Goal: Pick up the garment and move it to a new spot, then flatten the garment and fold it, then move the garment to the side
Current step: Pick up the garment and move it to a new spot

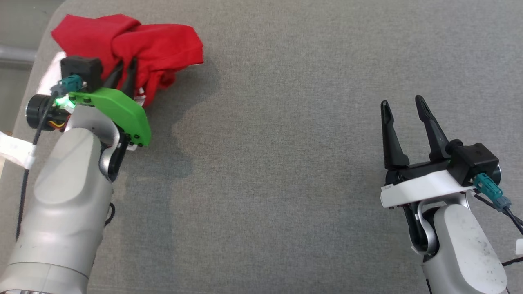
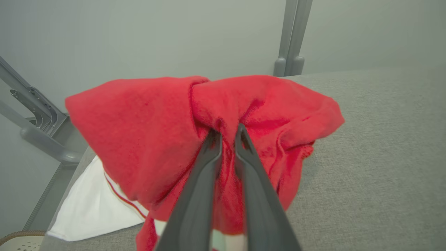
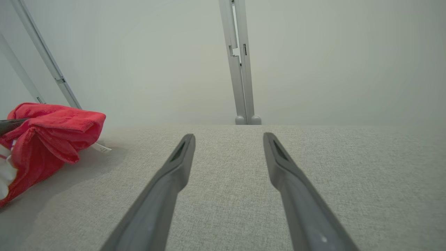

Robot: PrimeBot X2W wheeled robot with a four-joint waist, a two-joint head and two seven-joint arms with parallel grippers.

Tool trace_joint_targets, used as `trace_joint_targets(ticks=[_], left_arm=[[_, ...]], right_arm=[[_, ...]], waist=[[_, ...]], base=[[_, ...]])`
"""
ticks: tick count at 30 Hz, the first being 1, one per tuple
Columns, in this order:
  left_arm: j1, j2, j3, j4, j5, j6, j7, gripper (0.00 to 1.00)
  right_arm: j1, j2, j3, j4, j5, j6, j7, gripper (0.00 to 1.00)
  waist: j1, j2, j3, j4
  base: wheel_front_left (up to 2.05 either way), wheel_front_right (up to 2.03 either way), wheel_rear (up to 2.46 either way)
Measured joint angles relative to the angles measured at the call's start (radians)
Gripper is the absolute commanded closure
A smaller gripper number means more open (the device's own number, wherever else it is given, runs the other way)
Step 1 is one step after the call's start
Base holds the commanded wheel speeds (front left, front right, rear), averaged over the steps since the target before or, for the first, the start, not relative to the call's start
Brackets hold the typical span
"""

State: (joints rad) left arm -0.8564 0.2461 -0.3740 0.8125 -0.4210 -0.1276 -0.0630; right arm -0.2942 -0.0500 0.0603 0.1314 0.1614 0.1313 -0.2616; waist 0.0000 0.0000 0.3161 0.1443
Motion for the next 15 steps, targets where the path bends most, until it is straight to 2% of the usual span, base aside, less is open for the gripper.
trace_joint_targets(ticks=[10,15], left_arm=[[0.062,-0.104,-0.159,-0.221,0.009,0.0,0.018,1.0],[0.124,-0.143,-0.242,-0.239,0.024,0.0,0.032,1.0]], right_arm=[[0.069,0.0,-0.031,-0.017,0.014,0.0,-0.001,0.0],[0.076,-0.001,-0.023,-0.02,0.026,0.0,-0.001,0.0]], waist=[[0.0,0.0001,-0.095,-0.099],[0.0,0.0001,-0.1,-0.178]], base=[[0.0,0.0,0.0],[0.0,0.0,0.0]])
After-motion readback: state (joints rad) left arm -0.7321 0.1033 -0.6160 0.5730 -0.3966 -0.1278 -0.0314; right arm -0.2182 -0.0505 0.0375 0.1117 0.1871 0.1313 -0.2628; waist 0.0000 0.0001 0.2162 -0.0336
